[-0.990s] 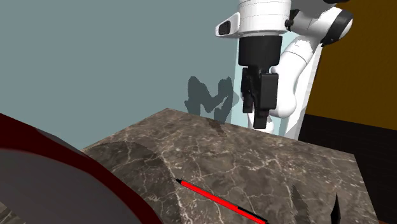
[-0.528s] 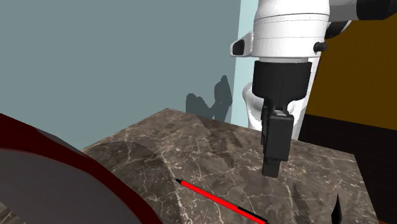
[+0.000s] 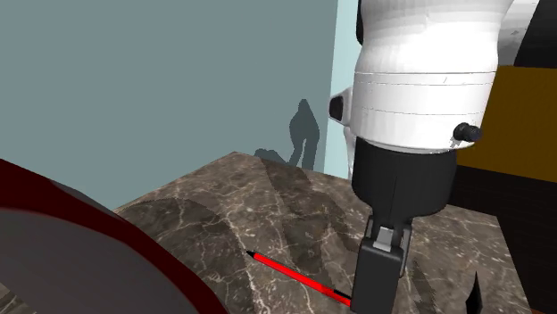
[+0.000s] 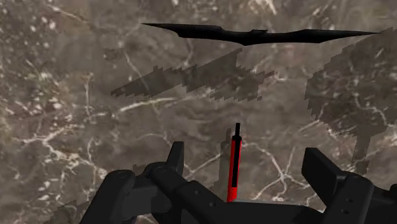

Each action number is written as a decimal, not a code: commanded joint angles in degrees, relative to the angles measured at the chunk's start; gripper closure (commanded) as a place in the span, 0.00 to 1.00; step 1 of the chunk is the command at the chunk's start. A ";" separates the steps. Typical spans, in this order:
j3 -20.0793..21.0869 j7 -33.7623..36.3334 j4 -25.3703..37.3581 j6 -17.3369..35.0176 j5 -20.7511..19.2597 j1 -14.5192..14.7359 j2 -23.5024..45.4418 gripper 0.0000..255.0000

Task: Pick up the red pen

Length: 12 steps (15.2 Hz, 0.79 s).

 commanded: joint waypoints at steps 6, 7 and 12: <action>1.37 1.19 -3.21 4.50 -1.27 -0.28 1.86 0.00; 1.41 1.25 -3.21 4.51 -1.29 -0.28 1.89 1.00; 1.53 1.43 -3.04 4.46 -1.43 -0.29 2.05 1.00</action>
